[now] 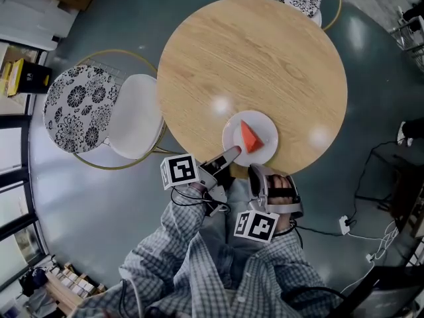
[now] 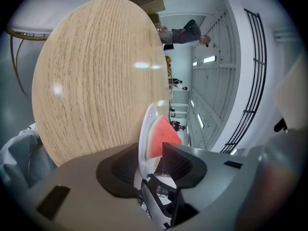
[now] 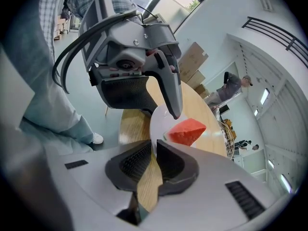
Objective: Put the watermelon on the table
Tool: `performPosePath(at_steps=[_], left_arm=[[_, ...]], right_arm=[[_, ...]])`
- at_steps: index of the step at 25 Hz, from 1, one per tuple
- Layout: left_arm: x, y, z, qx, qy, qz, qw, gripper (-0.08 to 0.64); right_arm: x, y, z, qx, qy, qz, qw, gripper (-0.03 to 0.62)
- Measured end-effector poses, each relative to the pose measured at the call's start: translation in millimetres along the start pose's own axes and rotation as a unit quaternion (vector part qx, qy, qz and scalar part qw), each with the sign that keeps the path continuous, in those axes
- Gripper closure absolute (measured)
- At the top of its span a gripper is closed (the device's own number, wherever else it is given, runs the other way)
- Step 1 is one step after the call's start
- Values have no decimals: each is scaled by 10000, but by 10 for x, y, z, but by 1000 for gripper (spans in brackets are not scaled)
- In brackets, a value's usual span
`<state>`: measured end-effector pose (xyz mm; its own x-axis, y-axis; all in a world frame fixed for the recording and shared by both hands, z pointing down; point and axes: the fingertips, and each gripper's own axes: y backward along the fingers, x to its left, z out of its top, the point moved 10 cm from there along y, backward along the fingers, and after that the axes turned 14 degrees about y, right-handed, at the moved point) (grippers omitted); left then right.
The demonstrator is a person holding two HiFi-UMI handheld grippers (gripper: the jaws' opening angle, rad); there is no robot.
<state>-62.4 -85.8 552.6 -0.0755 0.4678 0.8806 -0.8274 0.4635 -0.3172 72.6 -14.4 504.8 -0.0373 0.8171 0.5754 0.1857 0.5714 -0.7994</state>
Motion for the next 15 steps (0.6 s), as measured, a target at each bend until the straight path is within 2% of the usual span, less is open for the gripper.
performPosePath(at_steps=[10,15], left_arm=[[31,85,-2,-67,133,48,9999,422],[19,161,-9,-91,38,78,9999,422]], right_arm=[[-65,-162,-39,109,-65,-19,9999,549],[-98,-225,-45,121,-115,-97,9998,549]])
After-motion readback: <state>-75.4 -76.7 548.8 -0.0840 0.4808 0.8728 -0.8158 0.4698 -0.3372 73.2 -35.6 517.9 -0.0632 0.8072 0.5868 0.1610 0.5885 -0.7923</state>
